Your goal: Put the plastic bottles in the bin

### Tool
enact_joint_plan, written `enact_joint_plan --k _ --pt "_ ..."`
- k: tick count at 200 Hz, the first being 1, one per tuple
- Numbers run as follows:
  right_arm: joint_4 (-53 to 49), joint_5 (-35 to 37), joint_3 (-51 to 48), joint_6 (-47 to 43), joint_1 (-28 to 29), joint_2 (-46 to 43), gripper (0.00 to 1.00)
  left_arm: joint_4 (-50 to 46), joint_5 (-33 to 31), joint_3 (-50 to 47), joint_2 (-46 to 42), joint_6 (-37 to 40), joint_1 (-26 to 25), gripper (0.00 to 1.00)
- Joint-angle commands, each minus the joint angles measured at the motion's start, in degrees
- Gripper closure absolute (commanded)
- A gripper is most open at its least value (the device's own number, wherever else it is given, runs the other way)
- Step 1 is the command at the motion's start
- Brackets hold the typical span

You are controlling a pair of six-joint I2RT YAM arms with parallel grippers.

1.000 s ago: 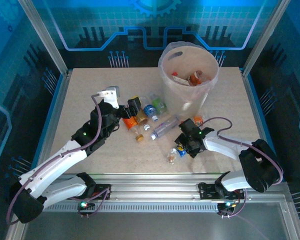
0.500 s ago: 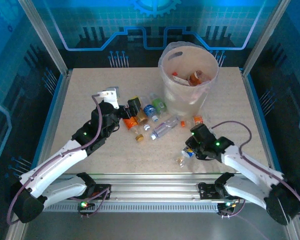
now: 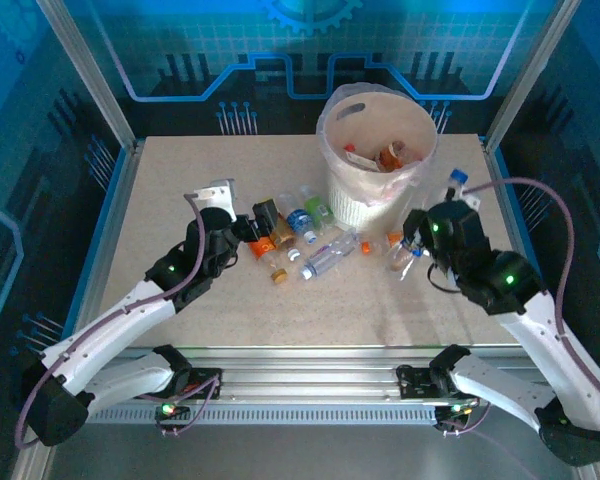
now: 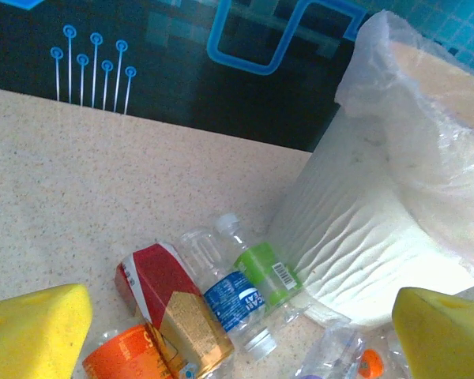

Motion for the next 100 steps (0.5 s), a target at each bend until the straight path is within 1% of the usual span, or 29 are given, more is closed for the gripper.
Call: enact_joint_plan --k 1,21,62,100 --pt "1.5 3.8 8.1 -16.0 -2.0 5.4 0.62 -0.5 -1.6 -1.1 -1.1 -2.0 0.4 0.01" --pt "3.9 1.8 16.8 -23.0 -4.5 11.4 0.62 -0.8 -1.3 -1.1 -1.3 -2.2 0.4 0.01" --pt "9.6 -4.7 31.0 -31.5 -9.0 22.7 0.63 -1.1 -1.2 -2.0 -2.5 -2.8 0.4 0.01" --pt "16.2 -9.7 37.6 -36.8 -12.0 30.2 0.63 -0.3 -1.3 -2.5 -2.7 -2.8 0.4 0.01"
